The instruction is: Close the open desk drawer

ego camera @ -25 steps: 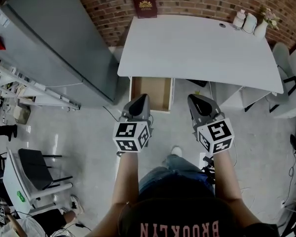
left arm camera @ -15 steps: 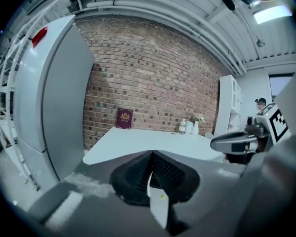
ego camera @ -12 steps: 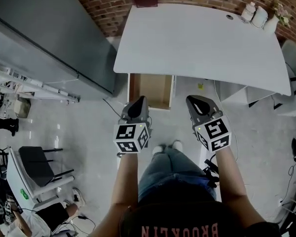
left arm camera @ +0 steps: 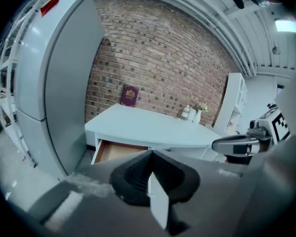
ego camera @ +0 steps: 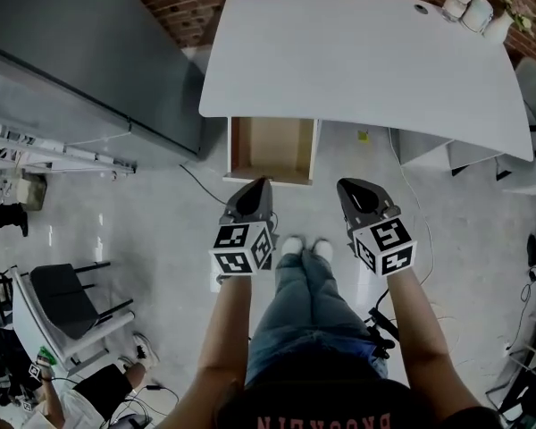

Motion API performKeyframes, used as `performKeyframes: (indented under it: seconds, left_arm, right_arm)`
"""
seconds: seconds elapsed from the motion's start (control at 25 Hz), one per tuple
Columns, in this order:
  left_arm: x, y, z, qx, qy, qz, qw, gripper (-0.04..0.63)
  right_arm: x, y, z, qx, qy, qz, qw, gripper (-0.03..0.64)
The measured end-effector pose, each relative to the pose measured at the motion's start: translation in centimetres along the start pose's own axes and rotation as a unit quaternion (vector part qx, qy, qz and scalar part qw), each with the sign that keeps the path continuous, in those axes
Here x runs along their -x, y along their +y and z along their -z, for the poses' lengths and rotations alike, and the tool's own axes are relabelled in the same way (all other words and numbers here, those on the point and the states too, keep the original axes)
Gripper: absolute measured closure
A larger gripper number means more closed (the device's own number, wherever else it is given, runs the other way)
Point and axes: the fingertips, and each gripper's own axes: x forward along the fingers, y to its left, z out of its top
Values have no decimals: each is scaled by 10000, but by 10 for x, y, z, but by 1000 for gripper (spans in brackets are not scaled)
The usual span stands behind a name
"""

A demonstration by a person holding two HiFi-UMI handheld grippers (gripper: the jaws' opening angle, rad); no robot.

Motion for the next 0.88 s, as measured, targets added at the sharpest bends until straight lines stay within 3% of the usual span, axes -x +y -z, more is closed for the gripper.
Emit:
performKeyframes:
  seconds: [0.12,0.28,0.88]
  left_arm:
    - [-4,13,27,196,219,-37,9996,595]
    - [-17,30,56,552,373,-118,9977,595]
    - [-80,68,169,1533,845,-23,9845,595]
  right_arm:
    - [-8,-1,25,-431,93,47,9990,618]
    - [-24,3,57,-539,288,-44,9981,618]
    - [-82,-18,161,-1396,552,420,9878,618]
